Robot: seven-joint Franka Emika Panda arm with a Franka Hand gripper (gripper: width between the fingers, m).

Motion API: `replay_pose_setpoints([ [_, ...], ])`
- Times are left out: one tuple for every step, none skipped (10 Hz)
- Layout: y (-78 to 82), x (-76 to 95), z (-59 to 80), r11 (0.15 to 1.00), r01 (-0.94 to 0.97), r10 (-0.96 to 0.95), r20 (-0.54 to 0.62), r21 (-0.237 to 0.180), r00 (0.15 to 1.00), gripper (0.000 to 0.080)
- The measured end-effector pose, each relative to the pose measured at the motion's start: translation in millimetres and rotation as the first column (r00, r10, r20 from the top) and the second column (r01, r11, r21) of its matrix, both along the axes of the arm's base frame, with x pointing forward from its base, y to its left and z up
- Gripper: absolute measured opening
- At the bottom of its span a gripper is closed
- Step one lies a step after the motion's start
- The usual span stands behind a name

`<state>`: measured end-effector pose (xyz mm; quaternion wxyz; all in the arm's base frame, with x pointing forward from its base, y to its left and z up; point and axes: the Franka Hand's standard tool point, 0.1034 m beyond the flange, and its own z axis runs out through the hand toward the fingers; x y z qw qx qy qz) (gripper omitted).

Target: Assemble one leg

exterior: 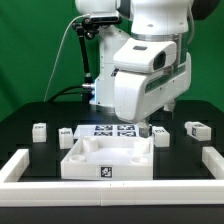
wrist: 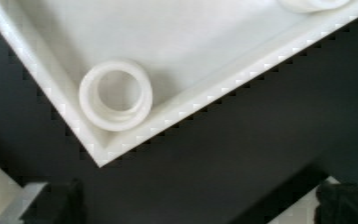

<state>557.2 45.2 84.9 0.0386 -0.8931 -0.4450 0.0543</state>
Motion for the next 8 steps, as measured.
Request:
replay_pose_setpoints([
  [0.0, -0.1, -0.1, 1.000, 0.000, 0.000, -0.001, 0.000, 1.000, 0.0649],
  [0.0, -0.1, -0.1, 1.000, 0.000, 0.000, -0.001, 0.000, 1.000, 0.0649],
  [-0.1, -0.1, -0.1, 1.000, 0.000, 0.000, -0.001, 0.000, 1.000, 0.0649],
  [-0.1, -0.4, -0.4, 1.000, -0.001, 0.001, -0.001, 0.000, 1.000, 0.0649],
  [-0.1, -0.5, -0.4, 1.000, -0.001, 0.001, -0.001, 0.000, 1.000, 0.0649],
  [-1.3, -1.2, -2.1, 0.999, -0.037, 0.037, 0.022, 0.006, 0.999, 0.0649],
  [-6.4, -13.6, -8.0, 0.995, -0.097, 0.097, 0.056, 0.012, 0.994, 0.0649],
  [-12.9, -25.6, -10.8, 0.986, -0.167, 0.165, 0.080, 0.015, 0.983, 0.0649],
])
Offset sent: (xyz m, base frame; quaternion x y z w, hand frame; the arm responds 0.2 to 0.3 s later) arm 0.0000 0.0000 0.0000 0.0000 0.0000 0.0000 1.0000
